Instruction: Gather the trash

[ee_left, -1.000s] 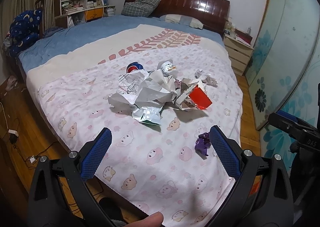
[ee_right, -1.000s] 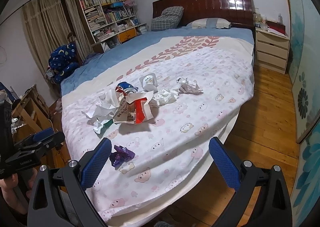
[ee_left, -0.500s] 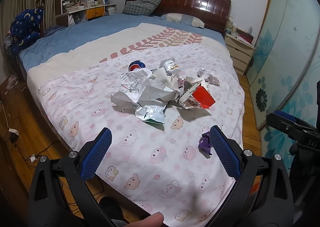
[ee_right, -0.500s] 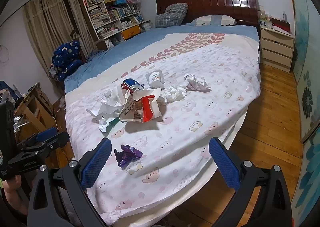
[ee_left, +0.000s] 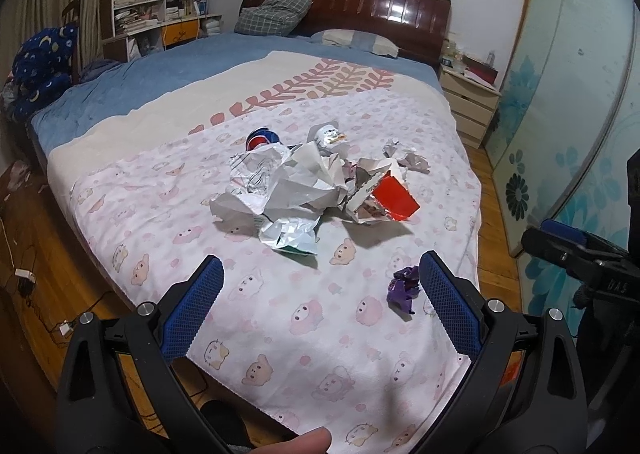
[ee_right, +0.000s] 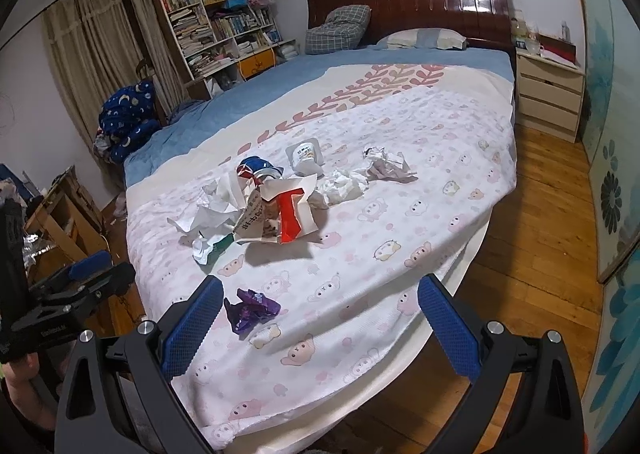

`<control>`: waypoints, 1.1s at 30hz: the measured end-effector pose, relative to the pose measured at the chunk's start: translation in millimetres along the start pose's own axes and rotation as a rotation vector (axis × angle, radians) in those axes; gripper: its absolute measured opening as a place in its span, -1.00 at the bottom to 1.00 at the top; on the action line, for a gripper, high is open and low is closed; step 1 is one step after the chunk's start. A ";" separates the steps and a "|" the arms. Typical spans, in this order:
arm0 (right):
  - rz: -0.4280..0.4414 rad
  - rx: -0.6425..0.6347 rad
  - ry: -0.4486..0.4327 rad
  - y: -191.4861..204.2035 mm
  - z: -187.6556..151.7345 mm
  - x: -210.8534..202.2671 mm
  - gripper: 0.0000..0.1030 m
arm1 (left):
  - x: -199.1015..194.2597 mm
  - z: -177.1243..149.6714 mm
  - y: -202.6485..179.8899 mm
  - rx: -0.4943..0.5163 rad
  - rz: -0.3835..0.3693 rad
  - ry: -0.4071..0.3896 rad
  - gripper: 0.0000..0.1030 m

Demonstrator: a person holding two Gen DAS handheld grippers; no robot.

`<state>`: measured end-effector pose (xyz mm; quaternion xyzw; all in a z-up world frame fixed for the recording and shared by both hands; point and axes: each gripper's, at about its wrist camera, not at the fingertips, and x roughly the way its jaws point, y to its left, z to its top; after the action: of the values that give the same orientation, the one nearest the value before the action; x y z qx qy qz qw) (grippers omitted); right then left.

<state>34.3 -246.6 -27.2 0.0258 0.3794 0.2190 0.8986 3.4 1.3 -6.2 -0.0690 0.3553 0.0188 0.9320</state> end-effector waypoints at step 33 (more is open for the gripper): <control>0.082 -0.117 0.316 78.8 -25.7 139.8 -0.36 | 3.1 -7.7 49.3 -0.100 0.065 0.051 0.89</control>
<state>73.2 -120.7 -122.4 -0.0459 0.5012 0.2786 0.8180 -3.5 48.9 -19.6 -0.1043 0.3794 0.0650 0.9171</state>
